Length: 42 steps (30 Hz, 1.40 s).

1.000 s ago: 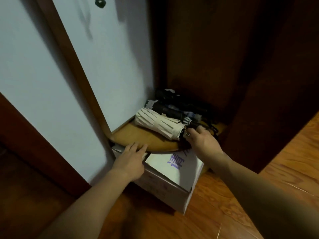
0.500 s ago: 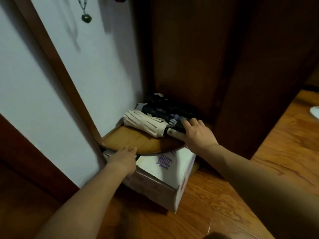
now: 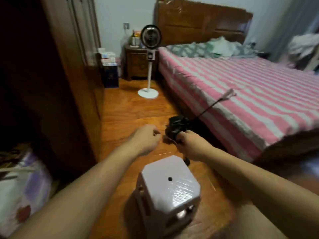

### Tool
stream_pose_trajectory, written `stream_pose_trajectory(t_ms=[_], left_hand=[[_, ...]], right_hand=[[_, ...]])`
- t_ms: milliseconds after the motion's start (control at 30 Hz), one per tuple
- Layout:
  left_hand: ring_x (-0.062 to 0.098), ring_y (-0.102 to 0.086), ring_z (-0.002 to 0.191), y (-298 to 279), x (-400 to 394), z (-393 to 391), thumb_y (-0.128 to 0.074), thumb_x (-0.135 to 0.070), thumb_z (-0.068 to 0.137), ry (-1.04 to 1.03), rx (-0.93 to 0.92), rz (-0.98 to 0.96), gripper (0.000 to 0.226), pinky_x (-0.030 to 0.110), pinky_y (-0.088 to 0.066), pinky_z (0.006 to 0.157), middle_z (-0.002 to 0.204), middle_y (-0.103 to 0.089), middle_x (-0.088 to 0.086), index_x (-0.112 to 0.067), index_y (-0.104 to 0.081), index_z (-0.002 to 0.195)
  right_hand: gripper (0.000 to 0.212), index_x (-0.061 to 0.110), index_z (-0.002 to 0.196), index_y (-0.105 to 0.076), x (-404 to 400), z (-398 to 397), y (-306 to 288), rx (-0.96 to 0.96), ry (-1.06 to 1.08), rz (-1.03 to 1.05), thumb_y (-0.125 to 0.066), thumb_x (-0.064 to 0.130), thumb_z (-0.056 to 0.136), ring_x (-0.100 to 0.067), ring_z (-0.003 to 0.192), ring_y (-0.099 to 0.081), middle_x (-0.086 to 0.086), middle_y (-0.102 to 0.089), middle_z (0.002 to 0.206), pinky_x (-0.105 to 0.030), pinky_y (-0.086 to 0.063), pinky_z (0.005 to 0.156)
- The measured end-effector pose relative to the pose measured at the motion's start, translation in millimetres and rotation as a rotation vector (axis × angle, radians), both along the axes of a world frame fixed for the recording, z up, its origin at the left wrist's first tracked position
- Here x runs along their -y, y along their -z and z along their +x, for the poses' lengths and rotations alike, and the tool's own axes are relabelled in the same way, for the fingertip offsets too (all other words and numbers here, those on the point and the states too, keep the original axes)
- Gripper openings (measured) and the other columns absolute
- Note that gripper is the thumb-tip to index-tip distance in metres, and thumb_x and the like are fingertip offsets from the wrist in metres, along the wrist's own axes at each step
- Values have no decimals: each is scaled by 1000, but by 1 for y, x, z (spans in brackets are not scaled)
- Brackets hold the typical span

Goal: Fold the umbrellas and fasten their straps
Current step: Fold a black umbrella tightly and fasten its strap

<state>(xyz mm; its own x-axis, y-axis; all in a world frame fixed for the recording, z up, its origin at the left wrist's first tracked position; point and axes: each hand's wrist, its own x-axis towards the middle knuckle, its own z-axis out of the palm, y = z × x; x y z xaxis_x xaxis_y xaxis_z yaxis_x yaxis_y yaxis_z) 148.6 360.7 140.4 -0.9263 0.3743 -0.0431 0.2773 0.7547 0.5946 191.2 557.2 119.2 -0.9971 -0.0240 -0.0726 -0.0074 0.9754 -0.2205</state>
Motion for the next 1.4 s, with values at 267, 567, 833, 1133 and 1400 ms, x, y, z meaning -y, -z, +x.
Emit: stream_pose_trajectory(t_ms=[267,567,833,1133,1400], left_hand=[[16,-67,96,78,-129,-25,-54,-30,97,159,3,-107,21,41,-60,86,108,-72,-7,-30,-73,107],[26,-64,90,148,-251,-262,-51,-22,93,210,-193,-232,19,42,-59,78,102,-66,1,-26,-66,105],[31,-61,89,188,-330,-401,-50,-21,91,234,-183,-299,18,43,-56,77,98,-64,6,-26,-65,99],[28,-64,87,214,-331,-418,-50,-22,95,211,-117,-343,15,41,-57,76,96,-64,4,-26,-64,97],[26,-63,92,191,-259,-341,-49,-24,92,182,-152,-383,13,34,-51,72,97,-64,0,-26,-62,93]], right_hand=[[35,11,128,-59,-227,38,42,142,465,-7,-58,30,99,-30,109,-61,-12,-63,125,-37,-51,90],[39,2,132,-61,-306,-208,113,-114,544,-149,-60,17,96,-32,116,-63,-17,-66,128,-37,-51,99],[66,17,153,-26,-412,-376,108,-507,870,-316,-55,14,93,-38,113,-49,-17,-29,146,-40,-44,95],[45,24,136,-36,-437,-396,119,-653,860,-694,-50,29,94,-28,76,-68,-11,-68,100,-48,-61,75],[36,23,139,-45,-317,-327,74,-712,560,-766,-54,20,104,-25,115,-60,6,-52,121,-49,-55,97]])
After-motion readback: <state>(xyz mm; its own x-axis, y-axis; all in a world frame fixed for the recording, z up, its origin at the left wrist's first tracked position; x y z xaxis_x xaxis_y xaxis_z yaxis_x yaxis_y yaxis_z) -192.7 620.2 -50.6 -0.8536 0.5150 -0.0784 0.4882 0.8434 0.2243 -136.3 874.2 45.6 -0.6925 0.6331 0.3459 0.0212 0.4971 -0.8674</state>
